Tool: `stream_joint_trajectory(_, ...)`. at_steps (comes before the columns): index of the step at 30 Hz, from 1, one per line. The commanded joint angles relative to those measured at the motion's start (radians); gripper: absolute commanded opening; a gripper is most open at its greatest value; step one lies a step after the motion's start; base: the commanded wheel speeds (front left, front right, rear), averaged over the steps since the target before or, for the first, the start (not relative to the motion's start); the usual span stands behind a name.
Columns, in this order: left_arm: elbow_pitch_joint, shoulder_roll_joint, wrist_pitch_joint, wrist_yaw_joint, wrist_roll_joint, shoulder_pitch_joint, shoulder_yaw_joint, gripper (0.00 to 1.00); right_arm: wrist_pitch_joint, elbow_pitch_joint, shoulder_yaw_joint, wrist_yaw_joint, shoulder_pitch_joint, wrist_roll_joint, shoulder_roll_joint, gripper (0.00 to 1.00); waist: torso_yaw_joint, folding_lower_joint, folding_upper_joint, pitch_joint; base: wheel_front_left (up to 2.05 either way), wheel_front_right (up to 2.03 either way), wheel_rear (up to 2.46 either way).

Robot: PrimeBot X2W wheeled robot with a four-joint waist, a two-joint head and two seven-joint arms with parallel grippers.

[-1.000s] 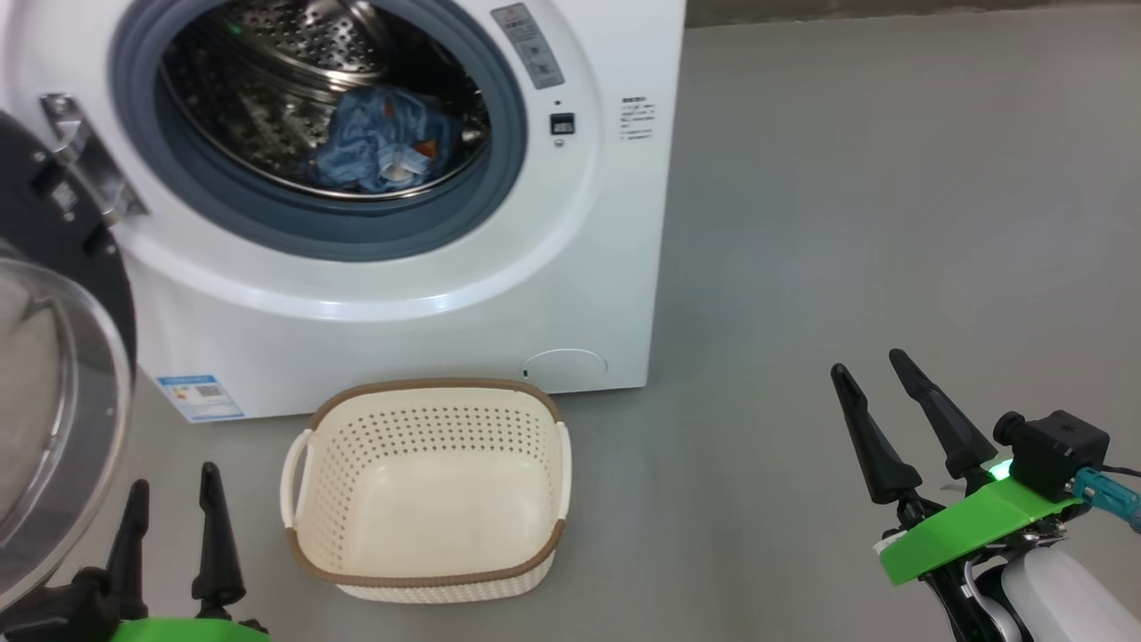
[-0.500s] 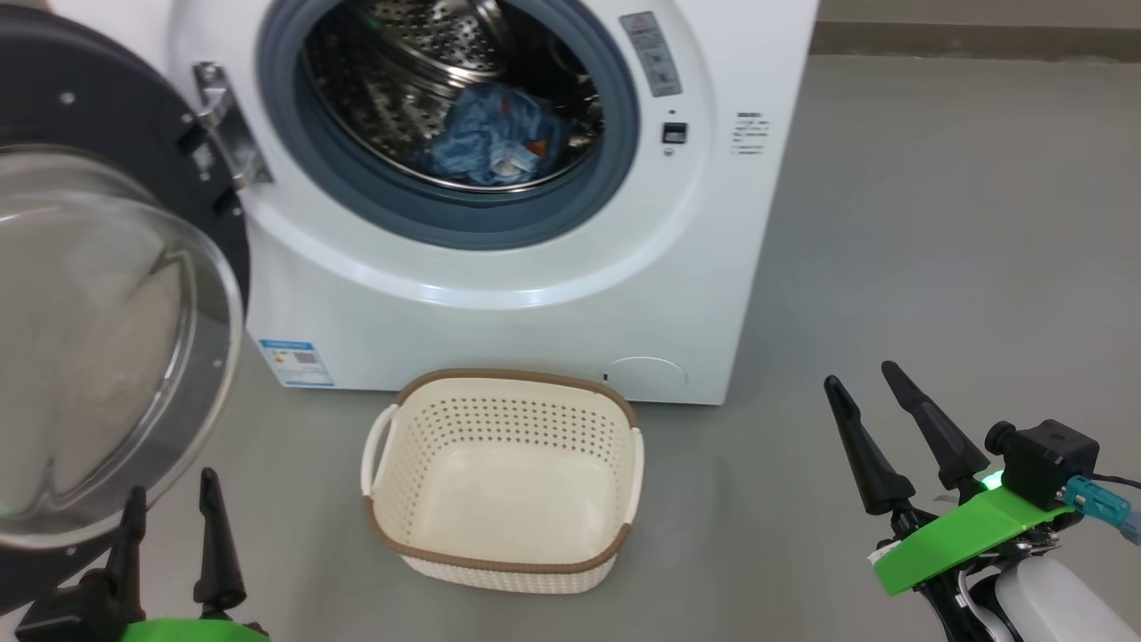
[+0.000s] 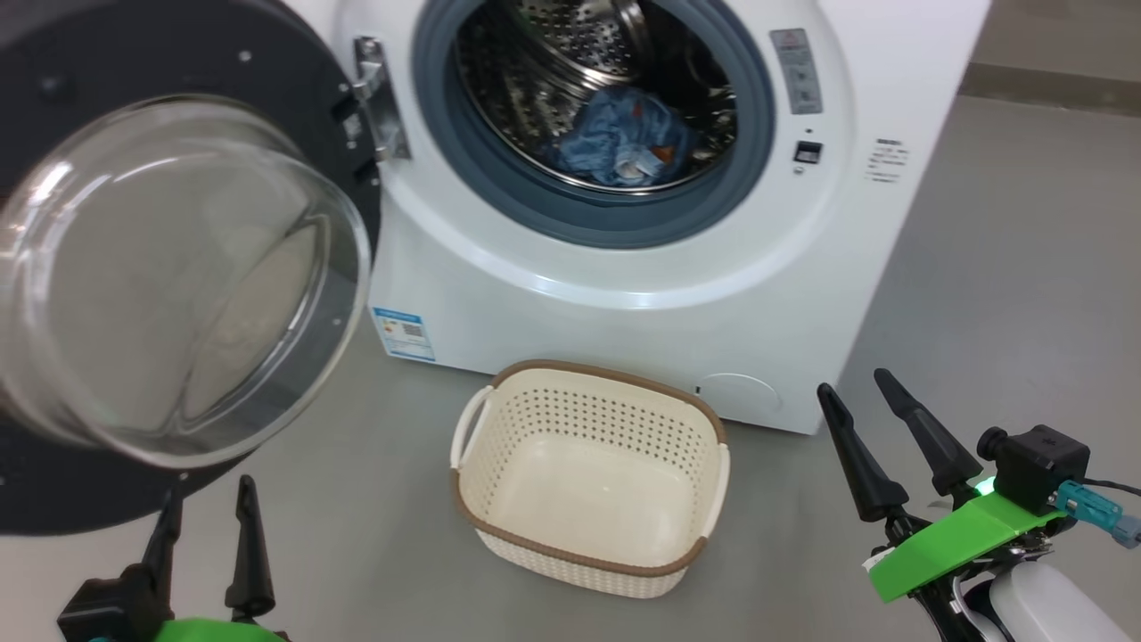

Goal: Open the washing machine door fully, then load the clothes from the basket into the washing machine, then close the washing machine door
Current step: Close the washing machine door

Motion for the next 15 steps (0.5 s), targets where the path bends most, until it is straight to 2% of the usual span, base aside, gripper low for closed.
stream_joint_trajectory(1,-0.034,0.021,0.003,0.007,0.011,-0.008,0.028,1.0,-0.008,-0.02,0.015,0.004,0.009,0.004,-0.008,1.0,0.044,0.0,0.0,-0.016,0.0,0.0,0.0)
stream_joint_trajectory(15,-0.056,0.025,0.011,0.043,0.012,0.006,0.028,1.0,-0.008,-0.018,0.022,0.004,0.004,0.004,0.005,1.0,0.12,0.0,0.0,-0.02,0.0,0.0,0.0)
